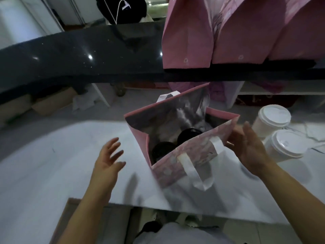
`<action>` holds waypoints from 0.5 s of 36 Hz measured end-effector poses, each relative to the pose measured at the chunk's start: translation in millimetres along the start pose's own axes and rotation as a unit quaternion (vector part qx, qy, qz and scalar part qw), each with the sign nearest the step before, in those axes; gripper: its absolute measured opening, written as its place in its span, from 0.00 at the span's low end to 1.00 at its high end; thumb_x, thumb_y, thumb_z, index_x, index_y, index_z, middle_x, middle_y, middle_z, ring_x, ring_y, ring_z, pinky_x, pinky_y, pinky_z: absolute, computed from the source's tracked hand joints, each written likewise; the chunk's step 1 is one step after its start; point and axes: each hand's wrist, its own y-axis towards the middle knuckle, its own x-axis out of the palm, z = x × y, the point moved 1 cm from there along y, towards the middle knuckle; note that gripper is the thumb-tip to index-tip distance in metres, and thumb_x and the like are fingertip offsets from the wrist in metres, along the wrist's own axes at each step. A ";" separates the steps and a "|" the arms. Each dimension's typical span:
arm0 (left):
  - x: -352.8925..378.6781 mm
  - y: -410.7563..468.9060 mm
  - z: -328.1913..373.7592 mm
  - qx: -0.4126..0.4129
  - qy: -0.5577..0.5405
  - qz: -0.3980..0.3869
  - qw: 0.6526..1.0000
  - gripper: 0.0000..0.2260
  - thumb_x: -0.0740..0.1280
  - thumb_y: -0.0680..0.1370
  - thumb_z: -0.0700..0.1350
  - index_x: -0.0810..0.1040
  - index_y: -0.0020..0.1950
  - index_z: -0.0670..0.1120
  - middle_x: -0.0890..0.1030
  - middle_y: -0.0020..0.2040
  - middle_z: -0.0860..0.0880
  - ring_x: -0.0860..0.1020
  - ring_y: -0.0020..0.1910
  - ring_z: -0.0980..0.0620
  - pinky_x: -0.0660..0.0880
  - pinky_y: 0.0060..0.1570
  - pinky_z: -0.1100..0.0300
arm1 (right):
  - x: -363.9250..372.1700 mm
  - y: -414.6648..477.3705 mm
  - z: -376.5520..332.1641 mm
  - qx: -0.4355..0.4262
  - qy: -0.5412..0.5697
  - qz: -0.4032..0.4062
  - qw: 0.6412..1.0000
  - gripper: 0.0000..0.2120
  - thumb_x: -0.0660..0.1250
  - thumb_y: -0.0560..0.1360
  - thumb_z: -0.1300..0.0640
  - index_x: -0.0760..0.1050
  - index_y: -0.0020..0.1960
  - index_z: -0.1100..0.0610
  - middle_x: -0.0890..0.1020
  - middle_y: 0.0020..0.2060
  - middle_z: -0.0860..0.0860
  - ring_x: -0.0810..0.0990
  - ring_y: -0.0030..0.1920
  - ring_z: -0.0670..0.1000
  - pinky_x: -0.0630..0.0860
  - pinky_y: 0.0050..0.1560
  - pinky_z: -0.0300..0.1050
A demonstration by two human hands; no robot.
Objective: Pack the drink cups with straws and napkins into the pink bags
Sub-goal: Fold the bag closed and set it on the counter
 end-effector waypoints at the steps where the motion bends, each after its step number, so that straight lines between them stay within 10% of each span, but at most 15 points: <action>1: 1.7 -7.2 -11.8 -0.014 0.018 -0.054 0.998 0.36 0.66 0.77 0.26 0.69 0.68 0.66 0.70 0.73 0.54 0.72 0.72 0.48 0.75 0.64 0.47 | -1.9 0.1 3.8 0.005 -0.001 -0.006 1.000 0.34 0.62 0.66 0.22 0.84 0.57 0.45 0.84 0.58 0.50 0.82 0.60 0.50 0.72 0.63 0.51; 7: 40.1 -35.8 -57.6 -0.044 0.057 -0.220 0.973 0.51 0.84 0.65 0.54 0.53 0.75 0.73 0.63 0.77 0.64 0.65 0.74 0.61 0.67 0.71 0.57 | -6.7 1.4 22.7 -0.003 -0.054 -0.043 0.998 0.27 0.65 0.67 0.23 0.82 0.57 0.38 0.84 0.59 0.43 0.81 0.59 0.45 0.71 0.60 0.52; 18: 60.1 -56.7 -49.6 -0.029 0.028 -0.142 0.989 0.33 0.81 0.66 0.47 0.75 0.69 0.52 0.84 0.60 0.55 0.81 0.60 0.54 0.79 0.51 0.65 | -14.0 -20.0 34.0 0.000 -0.153 -0.113 0.982 0.25 0.64 0.75 0.31 0.76 0.66 0.42 0.82 0.62 0.46 0.81 0.61 0.48 0.79 0.54 0.45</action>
